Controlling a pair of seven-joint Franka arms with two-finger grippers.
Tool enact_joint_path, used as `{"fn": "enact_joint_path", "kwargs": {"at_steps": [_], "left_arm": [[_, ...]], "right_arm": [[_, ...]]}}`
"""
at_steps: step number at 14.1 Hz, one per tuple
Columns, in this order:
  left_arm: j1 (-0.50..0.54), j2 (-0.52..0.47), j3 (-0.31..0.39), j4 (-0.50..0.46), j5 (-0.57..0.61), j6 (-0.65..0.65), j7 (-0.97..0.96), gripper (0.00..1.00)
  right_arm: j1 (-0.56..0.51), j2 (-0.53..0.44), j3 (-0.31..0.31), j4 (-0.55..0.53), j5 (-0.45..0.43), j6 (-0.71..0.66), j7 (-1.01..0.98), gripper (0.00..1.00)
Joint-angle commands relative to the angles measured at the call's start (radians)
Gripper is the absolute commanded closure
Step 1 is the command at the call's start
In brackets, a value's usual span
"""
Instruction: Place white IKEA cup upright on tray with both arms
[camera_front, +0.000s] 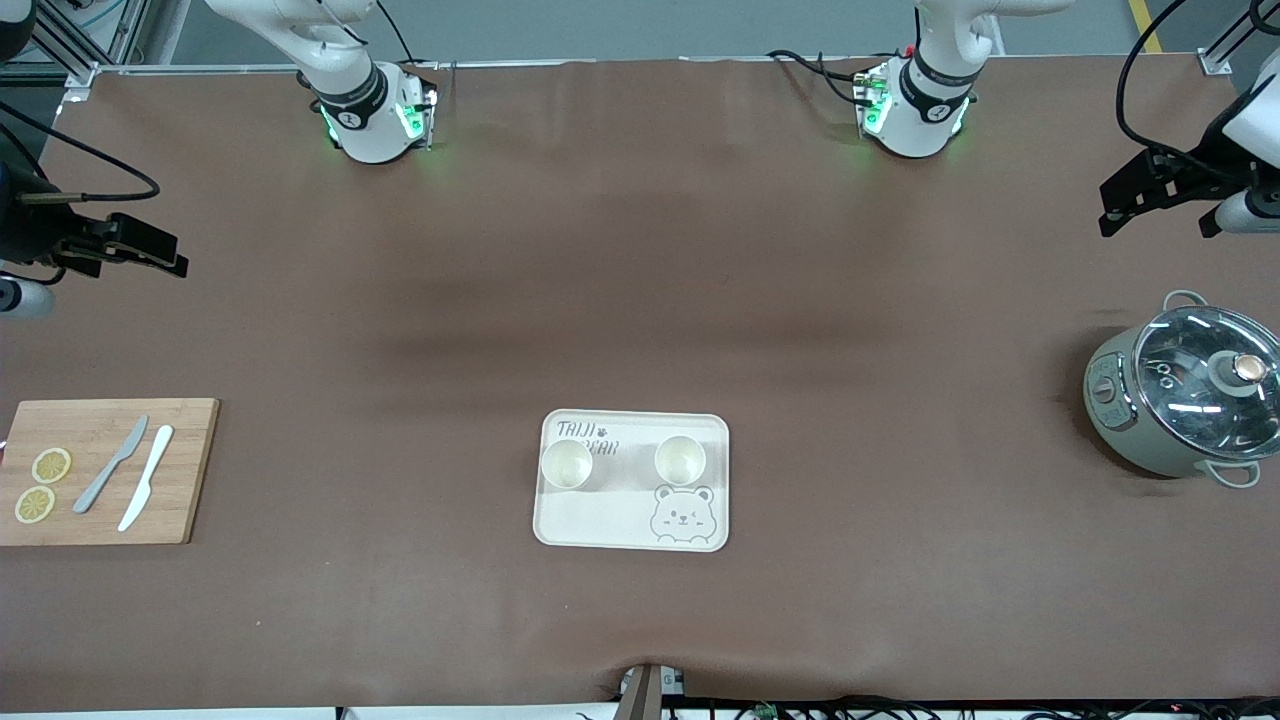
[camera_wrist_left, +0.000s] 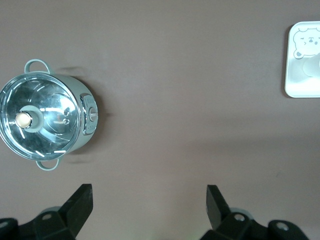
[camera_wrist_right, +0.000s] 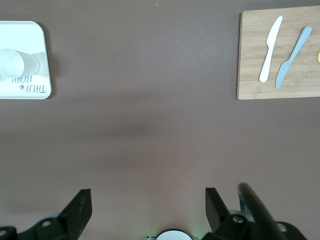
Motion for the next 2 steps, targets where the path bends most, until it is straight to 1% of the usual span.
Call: {"fn": "enact_joint_path", "kwargs": {"at_steps": [1,2], "left_arm": [[0.009,0.030,-0.002,0.056,-0.023,-0.015,0.023,0.00],[0.004,0.036,-0.002,0.056,-0.021,-0.015,0.017,0.00]], "right_arm": [[-0.009,0.001,-0.001,0.001,0.023,0.006,-0.004,0.00],[-0.009,0.001,-0.001,0.001,0.023,0.006,-0.004,0.00]]}}
